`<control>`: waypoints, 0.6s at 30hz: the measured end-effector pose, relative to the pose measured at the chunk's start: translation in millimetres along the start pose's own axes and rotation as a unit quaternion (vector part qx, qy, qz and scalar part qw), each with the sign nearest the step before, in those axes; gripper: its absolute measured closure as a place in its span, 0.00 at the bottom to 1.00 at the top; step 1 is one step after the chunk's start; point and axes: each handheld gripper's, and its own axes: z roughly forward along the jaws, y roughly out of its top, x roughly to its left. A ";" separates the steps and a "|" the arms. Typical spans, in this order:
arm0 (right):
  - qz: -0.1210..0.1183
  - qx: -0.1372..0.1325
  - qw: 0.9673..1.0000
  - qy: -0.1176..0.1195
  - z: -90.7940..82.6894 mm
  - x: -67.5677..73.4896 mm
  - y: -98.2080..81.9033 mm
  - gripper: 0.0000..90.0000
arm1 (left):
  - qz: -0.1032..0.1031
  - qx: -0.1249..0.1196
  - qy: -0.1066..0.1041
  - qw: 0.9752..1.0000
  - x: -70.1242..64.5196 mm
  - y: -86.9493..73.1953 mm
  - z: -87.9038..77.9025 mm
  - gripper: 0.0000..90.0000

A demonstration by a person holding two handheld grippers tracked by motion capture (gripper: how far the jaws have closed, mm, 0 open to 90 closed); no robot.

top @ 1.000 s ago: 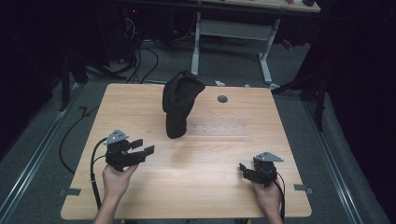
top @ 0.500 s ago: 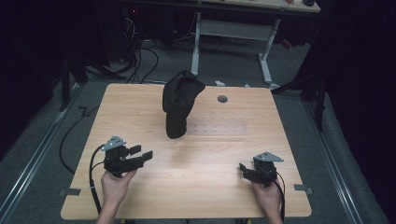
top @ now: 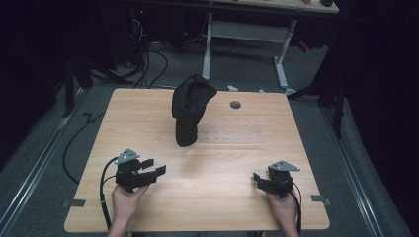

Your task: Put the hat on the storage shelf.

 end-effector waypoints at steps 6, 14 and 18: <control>0.000 0.000 1.000 0.000 0.0 0.0 0.0 0.37 | 0.007 0.007 0.009 1.000 2.2 -7.8 3.0 0.42; 0.000 0.000 1.000 0.000 0.0 0.0 0.0 0.37 | 0.027 0.016 0.024 0.999 5.2 -20.0 7.1 0.42; 0.000 0.000 1.000 0.000 0.0 0.0 0.0 0.37 | 0.030 0.021 0.027 0.999 6.0 -25.0 9.3 0.42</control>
